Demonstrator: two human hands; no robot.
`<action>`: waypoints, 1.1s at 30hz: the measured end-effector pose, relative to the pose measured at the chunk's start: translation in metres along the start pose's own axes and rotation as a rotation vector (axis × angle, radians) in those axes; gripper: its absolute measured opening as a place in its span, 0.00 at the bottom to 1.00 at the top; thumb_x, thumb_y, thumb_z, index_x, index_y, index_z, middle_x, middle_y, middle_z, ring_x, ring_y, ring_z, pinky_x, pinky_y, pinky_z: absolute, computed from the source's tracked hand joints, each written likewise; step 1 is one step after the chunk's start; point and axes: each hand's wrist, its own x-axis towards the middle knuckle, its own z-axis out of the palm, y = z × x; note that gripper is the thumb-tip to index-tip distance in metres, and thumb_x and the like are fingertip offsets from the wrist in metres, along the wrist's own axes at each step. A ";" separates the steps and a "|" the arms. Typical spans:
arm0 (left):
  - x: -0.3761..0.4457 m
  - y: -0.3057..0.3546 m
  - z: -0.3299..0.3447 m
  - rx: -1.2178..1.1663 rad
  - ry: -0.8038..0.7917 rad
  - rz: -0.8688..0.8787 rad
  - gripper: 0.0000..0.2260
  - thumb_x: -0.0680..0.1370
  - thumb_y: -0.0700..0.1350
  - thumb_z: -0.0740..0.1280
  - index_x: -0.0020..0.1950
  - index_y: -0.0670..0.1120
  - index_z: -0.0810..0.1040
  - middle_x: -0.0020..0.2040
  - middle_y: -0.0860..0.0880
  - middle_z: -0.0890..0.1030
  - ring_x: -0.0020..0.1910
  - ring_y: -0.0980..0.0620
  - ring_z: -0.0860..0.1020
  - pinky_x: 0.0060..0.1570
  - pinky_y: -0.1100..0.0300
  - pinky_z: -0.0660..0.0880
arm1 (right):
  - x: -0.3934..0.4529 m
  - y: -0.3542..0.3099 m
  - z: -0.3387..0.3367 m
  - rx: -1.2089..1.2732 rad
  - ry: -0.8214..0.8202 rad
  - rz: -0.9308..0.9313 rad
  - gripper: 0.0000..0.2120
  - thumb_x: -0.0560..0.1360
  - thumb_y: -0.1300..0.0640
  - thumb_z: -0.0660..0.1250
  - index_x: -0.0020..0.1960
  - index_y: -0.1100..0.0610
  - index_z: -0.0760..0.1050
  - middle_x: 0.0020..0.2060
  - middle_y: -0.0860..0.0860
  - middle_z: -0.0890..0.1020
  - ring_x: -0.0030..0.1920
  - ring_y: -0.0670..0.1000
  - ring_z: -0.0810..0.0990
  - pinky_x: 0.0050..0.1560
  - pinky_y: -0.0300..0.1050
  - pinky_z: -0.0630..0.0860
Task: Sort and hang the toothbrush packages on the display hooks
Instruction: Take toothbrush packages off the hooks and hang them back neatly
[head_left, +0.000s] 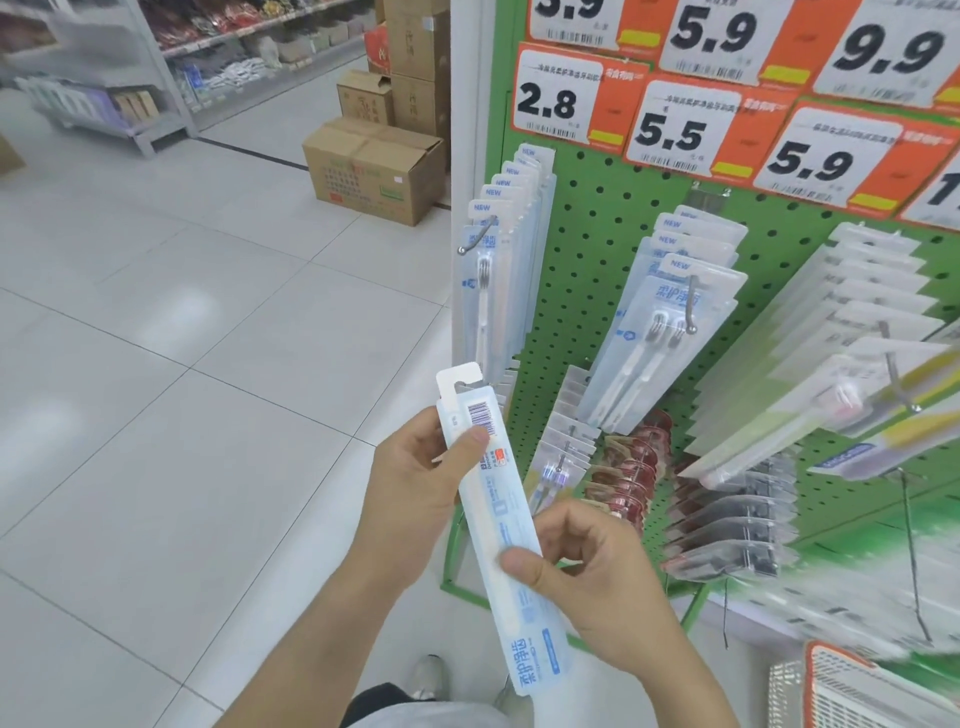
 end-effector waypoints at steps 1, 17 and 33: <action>0.001 -0.001 0.000 0.002 0.009 0.001 0.05 0.80 0.40 0.69 0.53 0.44 0.84 0.49 0.39 0.85 0.45 0.43 0.83 0.51 0.44 0.80 | 0.000 0.000 -0.001 0.006 -0.013 0.006 0.09 0.65 0.50 0.81 0.40 0.50 0.82 0.35 0.51 0.84 0.35 0.48 0.78 0.34 0.40 0.73; 0.015 -0.025 0.005 -0.023 -0.065 -0.040 0.11 0.77 0.41 0.72 0.59 0.46 0.80 0.49 0.40 0.86 0.50 0.34 0.84 0.53 0.39 0.81 | 0.004 -0.001 -0.022 0.060 -0.035 0.068 0.13 0.71 0.57 0.76 0.55 0.49 0.86 0.49 0.54 0.86 0.42 0.59 0.86 0.49 0.70 0.80; 0.014 -0.026 0.004 -0.197 -0.018 -0.020 0.19 0.73 0.43 0.71 0.64 0.45 0.78 0.50 0.37 0.86 0.46 0.40 0.85 0.42 0.50 0.83 | 0.003 -0.007 -0.039 0.220 -0.298 0.143 0.22 0.74 0.64 0.72 0.67 0.54 0.78 0.51 0.62 0.85 0.41 0.60 0.85 0.37 0.53 0.84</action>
